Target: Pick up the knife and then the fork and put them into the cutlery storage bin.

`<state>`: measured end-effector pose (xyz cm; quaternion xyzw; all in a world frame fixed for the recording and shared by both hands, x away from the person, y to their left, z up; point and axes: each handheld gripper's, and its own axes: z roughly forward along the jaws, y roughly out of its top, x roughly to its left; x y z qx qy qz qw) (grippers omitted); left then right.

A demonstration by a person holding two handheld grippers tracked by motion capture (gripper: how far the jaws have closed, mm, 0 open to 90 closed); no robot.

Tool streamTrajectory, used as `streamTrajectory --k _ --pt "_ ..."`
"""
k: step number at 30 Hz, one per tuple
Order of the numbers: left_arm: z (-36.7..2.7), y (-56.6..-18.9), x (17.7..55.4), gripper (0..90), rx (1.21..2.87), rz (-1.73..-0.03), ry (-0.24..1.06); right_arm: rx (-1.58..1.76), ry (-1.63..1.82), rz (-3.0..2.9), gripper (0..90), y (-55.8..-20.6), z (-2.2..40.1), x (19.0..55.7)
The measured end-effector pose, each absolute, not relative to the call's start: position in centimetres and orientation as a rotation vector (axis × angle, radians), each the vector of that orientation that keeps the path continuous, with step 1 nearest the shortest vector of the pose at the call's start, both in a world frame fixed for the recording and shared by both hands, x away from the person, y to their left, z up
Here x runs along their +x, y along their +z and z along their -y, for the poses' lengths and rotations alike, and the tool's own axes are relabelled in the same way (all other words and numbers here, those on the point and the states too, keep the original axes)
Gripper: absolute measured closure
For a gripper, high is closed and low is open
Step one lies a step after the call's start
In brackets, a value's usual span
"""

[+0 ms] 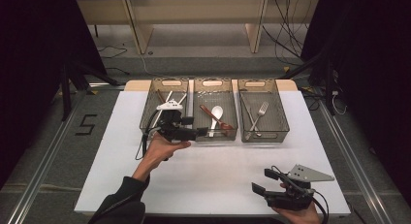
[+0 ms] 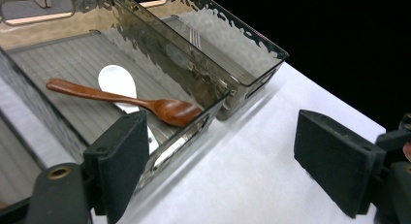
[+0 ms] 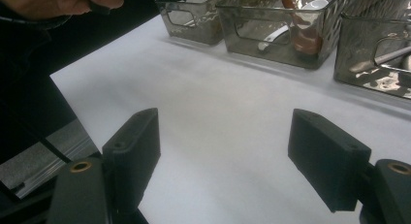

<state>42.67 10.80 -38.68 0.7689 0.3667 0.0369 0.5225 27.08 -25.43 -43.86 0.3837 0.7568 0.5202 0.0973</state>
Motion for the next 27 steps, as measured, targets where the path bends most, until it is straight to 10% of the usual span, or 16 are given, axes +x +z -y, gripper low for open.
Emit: streamTrajectory --k 27 --pt "-14.5 -40.9 37.1 18.9 1.801 -0.829 0.126 1.117 1.543 -2.230 28.0 -43.8 25.3 26.9"
